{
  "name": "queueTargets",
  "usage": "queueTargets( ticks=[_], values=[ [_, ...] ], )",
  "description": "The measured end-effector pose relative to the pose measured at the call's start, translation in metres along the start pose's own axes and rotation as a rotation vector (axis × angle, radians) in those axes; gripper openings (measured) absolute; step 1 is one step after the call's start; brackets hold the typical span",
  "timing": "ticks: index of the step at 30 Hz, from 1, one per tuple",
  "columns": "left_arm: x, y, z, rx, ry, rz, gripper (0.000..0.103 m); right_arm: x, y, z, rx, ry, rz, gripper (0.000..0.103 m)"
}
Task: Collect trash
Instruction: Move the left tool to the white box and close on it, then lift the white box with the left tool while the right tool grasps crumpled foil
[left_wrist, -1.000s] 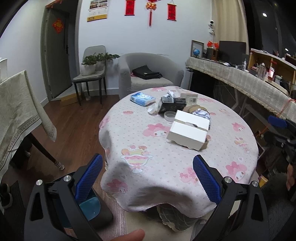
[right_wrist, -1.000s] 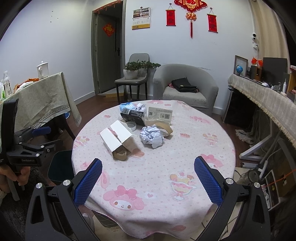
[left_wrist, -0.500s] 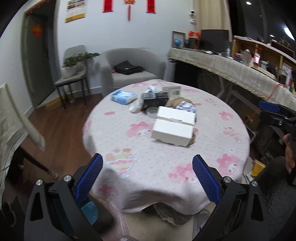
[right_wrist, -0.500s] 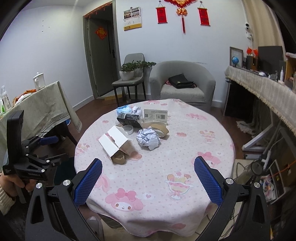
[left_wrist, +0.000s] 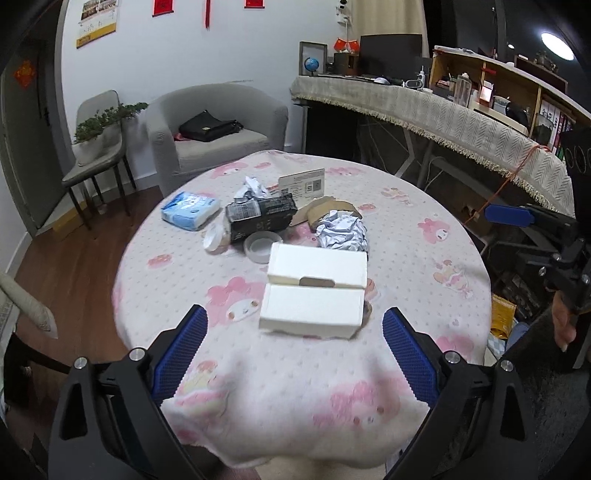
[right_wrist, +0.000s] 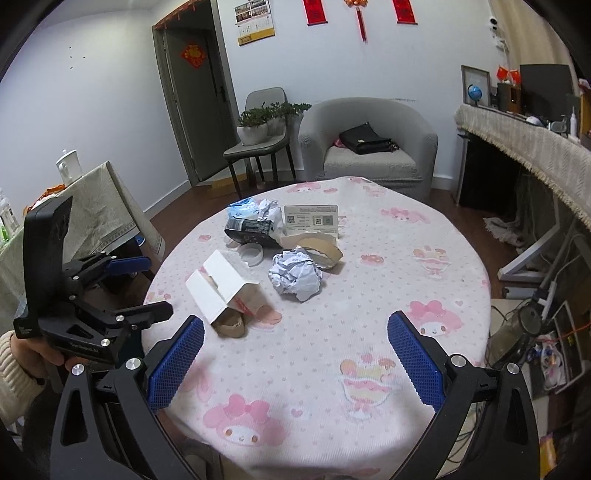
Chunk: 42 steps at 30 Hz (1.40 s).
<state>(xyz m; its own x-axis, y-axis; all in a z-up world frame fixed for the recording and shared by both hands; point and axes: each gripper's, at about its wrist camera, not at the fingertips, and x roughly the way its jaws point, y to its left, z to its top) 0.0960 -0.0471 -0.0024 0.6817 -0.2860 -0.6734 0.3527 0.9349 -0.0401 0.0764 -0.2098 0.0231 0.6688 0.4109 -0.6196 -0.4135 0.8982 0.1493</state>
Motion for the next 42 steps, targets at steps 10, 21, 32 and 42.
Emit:
queueTargets(
  ticks=[10, 21, 32, 42],
  values=[
    [0.040, -0.009, 0.014, 0.042, 0.055, -0.048, 0.095, 0.020, -0.018, 0.006, 0.016, 0.038, 0.007, 0.100],
    [0.060, -0.006, 0.016, 0.006, 0.074, -0.072, 0.078, 0.047, -0.025, 0.018, 0.036, 0.056, 0.057, 0.094],
    [0.045, -0.001, 0.021, -0.035, 0.054, -0.047, 0.078, 0.085, -0.007, 0.028, -0.045, 0.109, 0.075, 0.072],
    [0.014, 0.014, 0.022, -0.074, -0.002, -0.028, 0.078, 0.123, 0.009, 0.028, -0.063, 0.181, 0.009, 0.060]
  ],
)
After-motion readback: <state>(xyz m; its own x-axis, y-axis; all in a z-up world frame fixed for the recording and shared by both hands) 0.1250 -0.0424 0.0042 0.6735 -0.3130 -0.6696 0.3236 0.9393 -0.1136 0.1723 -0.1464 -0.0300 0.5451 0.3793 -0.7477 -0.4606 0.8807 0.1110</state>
